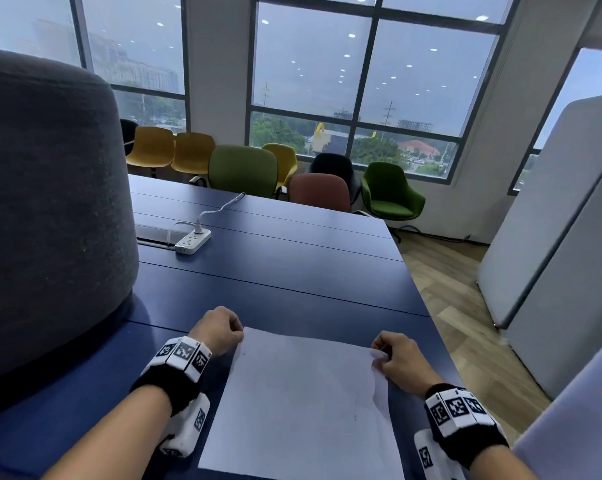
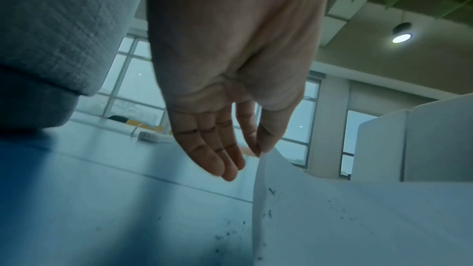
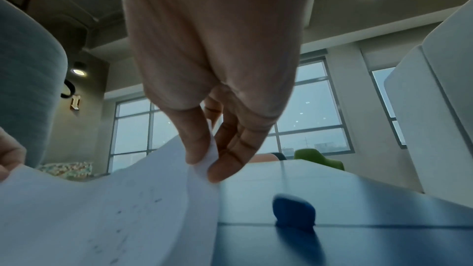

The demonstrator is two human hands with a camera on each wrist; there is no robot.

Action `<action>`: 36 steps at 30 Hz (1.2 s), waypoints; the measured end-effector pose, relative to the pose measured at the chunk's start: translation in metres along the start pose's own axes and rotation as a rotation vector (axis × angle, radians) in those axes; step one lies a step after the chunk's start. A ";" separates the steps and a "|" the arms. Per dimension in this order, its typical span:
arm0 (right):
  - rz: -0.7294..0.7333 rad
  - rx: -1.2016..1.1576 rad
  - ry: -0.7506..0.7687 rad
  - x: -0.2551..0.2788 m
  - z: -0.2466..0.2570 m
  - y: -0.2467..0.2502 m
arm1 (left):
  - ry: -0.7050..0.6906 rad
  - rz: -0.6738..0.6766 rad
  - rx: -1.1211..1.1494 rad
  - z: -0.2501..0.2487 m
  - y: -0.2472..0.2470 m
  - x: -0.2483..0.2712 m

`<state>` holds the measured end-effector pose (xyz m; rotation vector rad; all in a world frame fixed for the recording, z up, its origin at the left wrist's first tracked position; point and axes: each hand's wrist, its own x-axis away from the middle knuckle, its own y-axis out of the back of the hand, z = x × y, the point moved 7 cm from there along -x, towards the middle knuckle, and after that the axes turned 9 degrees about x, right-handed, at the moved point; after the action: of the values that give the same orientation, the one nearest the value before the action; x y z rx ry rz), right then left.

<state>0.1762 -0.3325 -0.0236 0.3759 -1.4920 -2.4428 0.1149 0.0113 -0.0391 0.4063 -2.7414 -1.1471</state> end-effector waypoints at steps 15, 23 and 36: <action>-0.330 -0.069 0.242 0.048 0.065 0.058 | -0.202 -0.391 0.296 -0.038 0.055 0.073; -0.483 -0.064 0.325 0.074 0.092 0.080 | -0.264 -0.429 0.459 -0.068 0.078 0.089; -0.511 -0.038 0.329 0.080 0.102 0.092 | -0.300 -0.479 0.559 -0.084 0.090 0.108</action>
<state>0.0739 -0.3164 0.0964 1.2150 -1.3237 -2.5882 0.0140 -0.0179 0.0868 1.0822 -3.3229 -0.5035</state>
